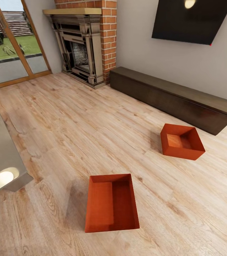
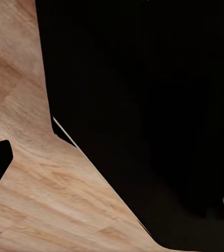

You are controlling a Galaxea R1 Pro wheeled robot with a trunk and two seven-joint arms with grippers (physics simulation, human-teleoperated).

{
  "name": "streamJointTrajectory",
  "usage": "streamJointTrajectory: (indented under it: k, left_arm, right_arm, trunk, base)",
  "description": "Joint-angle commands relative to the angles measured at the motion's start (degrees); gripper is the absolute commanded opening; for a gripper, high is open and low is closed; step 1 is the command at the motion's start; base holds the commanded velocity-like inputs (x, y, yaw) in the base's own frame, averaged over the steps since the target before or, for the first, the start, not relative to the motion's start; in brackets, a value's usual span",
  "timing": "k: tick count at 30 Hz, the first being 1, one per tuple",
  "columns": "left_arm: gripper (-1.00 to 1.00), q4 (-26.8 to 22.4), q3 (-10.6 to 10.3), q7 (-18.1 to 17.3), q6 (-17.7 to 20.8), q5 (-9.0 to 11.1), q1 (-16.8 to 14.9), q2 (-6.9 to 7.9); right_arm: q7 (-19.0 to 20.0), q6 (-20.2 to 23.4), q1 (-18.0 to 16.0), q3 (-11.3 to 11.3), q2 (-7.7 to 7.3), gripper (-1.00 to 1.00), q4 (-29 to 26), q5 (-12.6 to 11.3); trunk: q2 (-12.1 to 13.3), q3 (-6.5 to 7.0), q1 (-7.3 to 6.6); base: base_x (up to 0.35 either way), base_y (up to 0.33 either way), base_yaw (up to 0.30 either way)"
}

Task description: Move the two storage containers from the living room to the garage. In the garage, place one container on the floor and stack the other container on top of it (either order is fine).

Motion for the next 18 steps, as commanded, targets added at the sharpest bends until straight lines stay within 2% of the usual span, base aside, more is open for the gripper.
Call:
streamJointTrajectory:
  k: [1, 4, 7, 11, 14, 17, 18]
  left_arm:
    - [1.0, 0.0, 0.0, 0.1, -0.2, 0.2, 0.0, 0.03]
    - [1.0, -1.1, 0.1, 0.2, -0.1, 0.1, 0.0, -0.05]
    - [1.0, -5.6, 0.0, 0.0, 0.3, 0.1, 0.0, -0.04]
    - [1.0, -13.2, 0.1, -0.3, 1.7, 0.1, 0.0, -0.13]
    - [1.0, -21.3, 0.1, -0.4, 6.3, 0.2, 0.0, -0.14]
    - [1.0, -30.4, 0.0, -0.5, 12.9, 0.2, 0.0, -0.06]
    - [1.0, -32.0, 0.0, -0.6, 14.0, 0.2, 0.0, -0.05]
  right_arm:
    - [0.3, -0.2, 0.0, 0.4, -0.02, 1.0, 0.0, -0.6]
    - [0.3, 0.0, 0.0, 0.4, -0.05, 1.0, -0.1, -0.6]
    - [0.5, 0.8, 0.0, 0.5, -0.38, 1.0, -1.9, -0.3]
    - [0.5, 6.6, 0.1, 0.6, -0.86, 1.0, -9.2, 0.0]
    - [-1.1, 12.6, 0.3, 0.7, -1.17, 1.0, -18.1, 0.1]
    - [-6.5, 15.9, 0.3, 0.7, -2.04, 1.0, -27.9, 0.1]
    - [-7.7, 16.4, 0.4, 0.7, -2.12, 1.0, -29.3, 0.1]
  trunk:
    - [0.0, -0.03, 0.0]
    - [0.0, -0.03, 0.0]
    - [0.0, -0.03, 0.0]
    - [0.0, -0.03, 0.0]
    - [0.0, -0.03, 0.0]
    - [0.0, -0.03, 0.0]
    - [0.0, -0.03, 0.0]
  base:
    - [0.0, 0.0, 0.0]
    - [0.0, 0.0, 0.0]
    - [0.0, 0.0, 0.0]
    - [0.0, 0.0, 0.0]
    - [0.0, 0.0, 0.0]
    - [0.0, 0.0, 0.0]
    - [0.0, 0.0, 0.0]
